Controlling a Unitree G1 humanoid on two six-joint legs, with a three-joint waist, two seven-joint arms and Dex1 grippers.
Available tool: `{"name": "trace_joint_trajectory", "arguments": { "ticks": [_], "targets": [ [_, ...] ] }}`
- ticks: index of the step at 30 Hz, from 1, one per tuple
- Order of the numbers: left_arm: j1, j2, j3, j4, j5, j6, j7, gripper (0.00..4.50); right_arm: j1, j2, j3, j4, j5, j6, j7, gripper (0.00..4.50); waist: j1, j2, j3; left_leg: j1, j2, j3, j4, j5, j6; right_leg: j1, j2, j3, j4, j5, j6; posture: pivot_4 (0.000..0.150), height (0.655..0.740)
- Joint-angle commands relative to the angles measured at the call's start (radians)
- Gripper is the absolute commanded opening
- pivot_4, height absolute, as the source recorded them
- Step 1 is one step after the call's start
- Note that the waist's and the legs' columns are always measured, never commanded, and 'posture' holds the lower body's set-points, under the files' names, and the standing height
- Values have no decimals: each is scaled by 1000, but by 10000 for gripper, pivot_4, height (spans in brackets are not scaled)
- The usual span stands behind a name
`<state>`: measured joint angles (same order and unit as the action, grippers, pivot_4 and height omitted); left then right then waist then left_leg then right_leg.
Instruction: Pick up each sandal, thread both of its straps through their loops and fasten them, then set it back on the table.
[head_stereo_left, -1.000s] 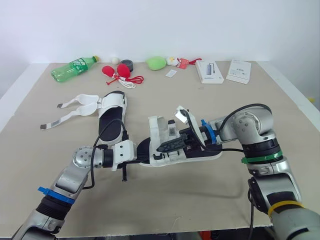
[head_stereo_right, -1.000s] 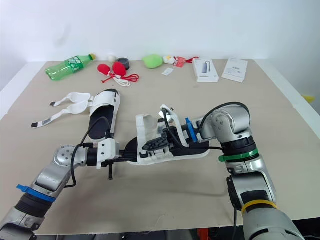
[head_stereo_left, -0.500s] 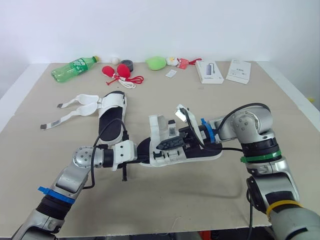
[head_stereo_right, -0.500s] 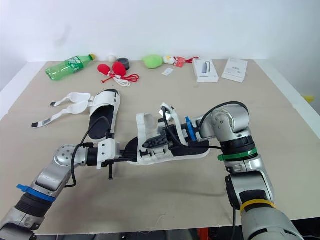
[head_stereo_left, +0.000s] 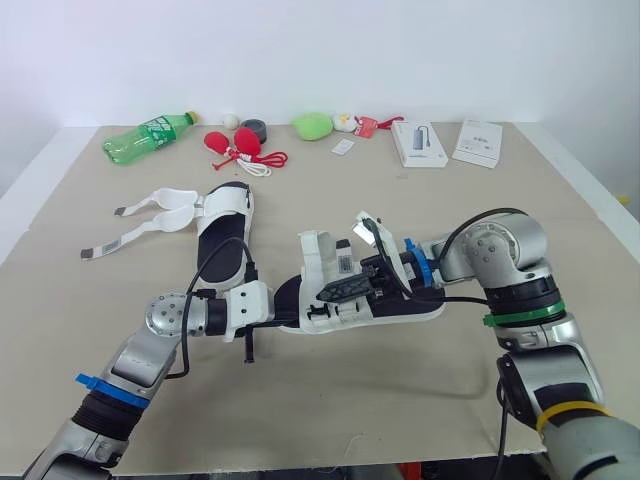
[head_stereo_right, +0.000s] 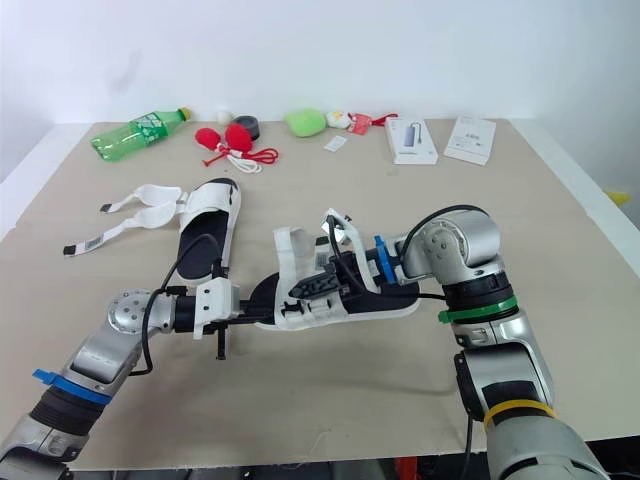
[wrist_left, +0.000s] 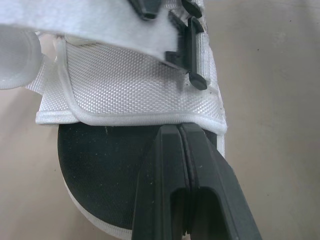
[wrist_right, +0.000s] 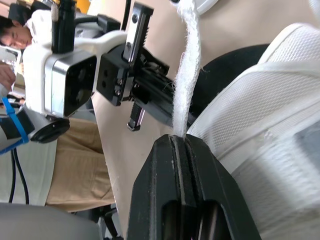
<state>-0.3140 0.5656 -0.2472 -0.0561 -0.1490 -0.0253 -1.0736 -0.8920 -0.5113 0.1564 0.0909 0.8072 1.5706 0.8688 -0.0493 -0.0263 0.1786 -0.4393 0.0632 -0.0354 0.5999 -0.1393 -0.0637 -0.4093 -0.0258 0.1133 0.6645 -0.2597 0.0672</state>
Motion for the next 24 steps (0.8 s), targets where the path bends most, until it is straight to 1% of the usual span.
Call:
{"name": "trace_joint_trajectory", "arguments": {
  "ticks": [1, 9, 13, 19, 24],
  "targets": [
    [21, 9, -32, 18, 33, 8, -5, 0, 18, -9, -6, -40, 19, 18, 3, 1467, 0, 0, 0, 0, 0, 0, 0, 0, 0, 0, 0, 0, 0, 0, 0, 1500, 7400],
    [21, 7, -37, 20, 36, 3, -7, 0, 0, 16, -56, 0, 89, 44, -49, 1467, 0, 0, 0, 0, 0, 0, 0, -1, 0, 0, 0, 0, 0, -1, 0, 1500, 7400],
    [21, 6, -40, 21, 39, -1, -6, 0, -14, 36, -82, 76, 169, 44, -124, 1467, 0, 0, 0, 0, 0, 0, 0, -1, 0, 0, 0, 0, 0, -1, 0, 1500, 7400],
    [26, 9, -43, 21, 47, -9, -7, 0, -18, 25, -70, 149, 322, 44, -243, 1467, 0, 0, 0, 0, 0, 0, 0, -1, 0, 0, 0, 0, 0, -1, 0, 1500, 7400],
    [30, 8, -46, 21, 52, -12, -3, 0, -3, 11, -63, 183, 388, 44, -329, 1467, 0, 0, 0, 0, 0, 0, 0, -1, 1, 0, 0, 0, 0, -1, 0, 1500, 7400]
  ]
}}
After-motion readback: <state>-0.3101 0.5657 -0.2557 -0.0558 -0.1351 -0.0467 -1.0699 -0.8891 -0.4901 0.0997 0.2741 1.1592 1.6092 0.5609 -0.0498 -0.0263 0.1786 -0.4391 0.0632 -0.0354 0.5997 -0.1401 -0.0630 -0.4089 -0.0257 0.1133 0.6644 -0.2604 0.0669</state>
